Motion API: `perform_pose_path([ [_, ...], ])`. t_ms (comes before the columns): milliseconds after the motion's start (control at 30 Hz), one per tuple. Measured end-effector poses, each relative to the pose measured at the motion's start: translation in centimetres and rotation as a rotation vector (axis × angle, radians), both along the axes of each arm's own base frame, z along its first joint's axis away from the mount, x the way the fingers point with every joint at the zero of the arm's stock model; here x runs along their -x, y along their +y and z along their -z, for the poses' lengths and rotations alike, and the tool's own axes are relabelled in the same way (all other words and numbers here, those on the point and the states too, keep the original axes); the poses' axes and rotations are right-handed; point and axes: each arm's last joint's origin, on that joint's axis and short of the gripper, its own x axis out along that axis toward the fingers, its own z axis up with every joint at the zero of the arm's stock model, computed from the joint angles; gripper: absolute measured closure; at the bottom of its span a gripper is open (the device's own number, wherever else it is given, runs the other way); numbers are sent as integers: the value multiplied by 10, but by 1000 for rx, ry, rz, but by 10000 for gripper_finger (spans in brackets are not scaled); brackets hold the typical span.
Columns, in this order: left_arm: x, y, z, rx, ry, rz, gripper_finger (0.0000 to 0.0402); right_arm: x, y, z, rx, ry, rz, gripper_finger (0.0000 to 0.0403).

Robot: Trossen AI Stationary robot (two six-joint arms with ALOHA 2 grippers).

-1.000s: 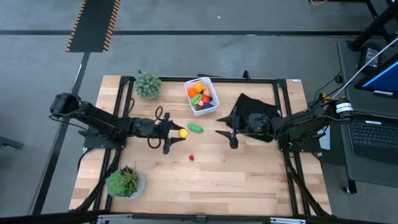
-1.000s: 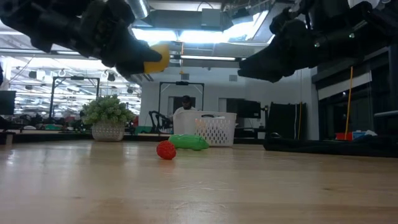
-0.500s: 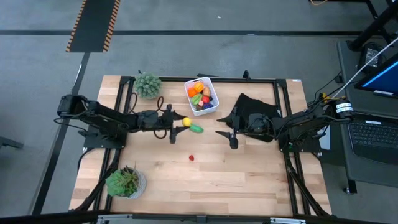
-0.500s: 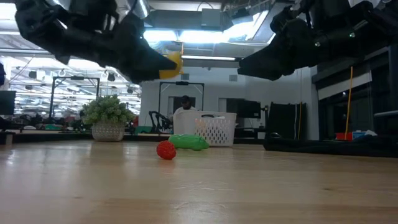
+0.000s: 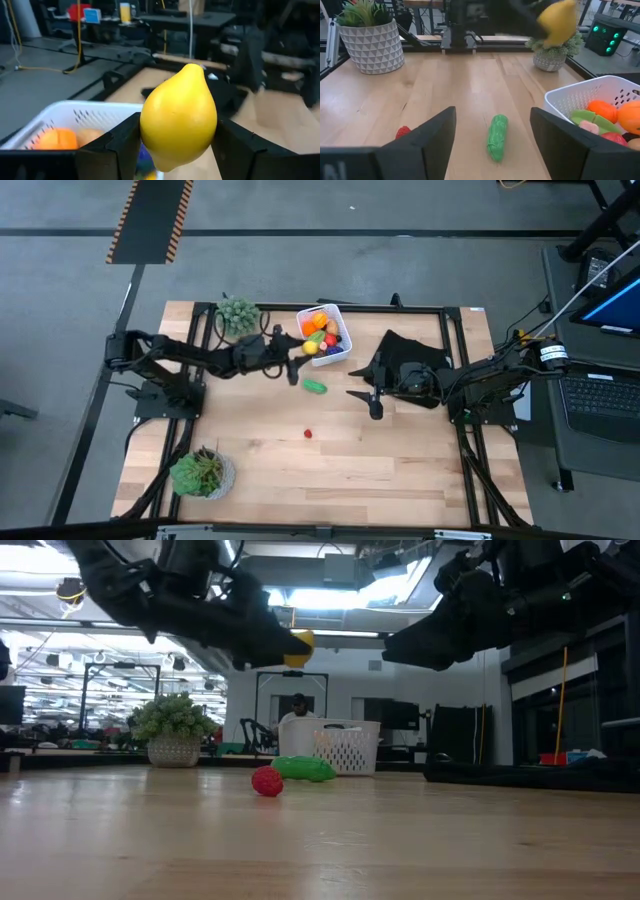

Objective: Pick and placing Produce into tupperware
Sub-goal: Put the lemon into the basket

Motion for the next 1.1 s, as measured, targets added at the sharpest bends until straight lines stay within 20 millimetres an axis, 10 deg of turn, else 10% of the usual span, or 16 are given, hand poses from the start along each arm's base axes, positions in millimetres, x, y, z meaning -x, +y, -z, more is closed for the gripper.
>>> perform_pose_path([
  [400,-15,38,-14,11,39,-57,204,0,-1,1,2,11,2,146],
  [1100,-65,126,-74,107,677,-80,205,2,-1,7,-2,73,5,146],
])
